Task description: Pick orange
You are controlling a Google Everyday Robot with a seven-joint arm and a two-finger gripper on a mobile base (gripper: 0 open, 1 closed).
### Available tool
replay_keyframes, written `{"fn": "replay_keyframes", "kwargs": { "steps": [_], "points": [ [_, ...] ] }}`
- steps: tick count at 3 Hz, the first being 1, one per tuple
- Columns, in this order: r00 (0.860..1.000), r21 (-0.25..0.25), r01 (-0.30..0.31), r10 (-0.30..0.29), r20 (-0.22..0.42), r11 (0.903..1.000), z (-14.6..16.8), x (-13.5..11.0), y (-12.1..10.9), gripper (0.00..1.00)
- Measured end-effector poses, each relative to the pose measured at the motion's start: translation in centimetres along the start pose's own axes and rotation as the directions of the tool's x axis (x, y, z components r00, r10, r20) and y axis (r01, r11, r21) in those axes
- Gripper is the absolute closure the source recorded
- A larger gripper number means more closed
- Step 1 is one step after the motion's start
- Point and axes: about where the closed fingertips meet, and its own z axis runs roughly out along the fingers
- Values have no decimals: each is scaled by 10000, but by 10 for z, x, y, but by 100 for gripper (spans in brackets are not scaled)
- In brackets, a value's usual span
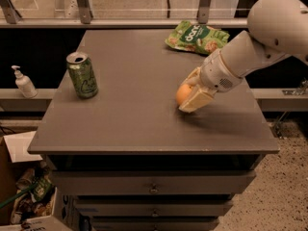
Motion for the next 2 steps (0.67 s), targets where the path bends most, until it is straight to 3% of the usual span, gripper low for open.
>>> {"fn": "replay_keyframes", "kwargs": {
  "steps": [1,2],
  "points": [
    [9987,308,-268,254,440,9992,-18,-15,-12,100],
    [9914,517,-620,555,1181,9967,-38,-38,-24,100]
  ]
}}
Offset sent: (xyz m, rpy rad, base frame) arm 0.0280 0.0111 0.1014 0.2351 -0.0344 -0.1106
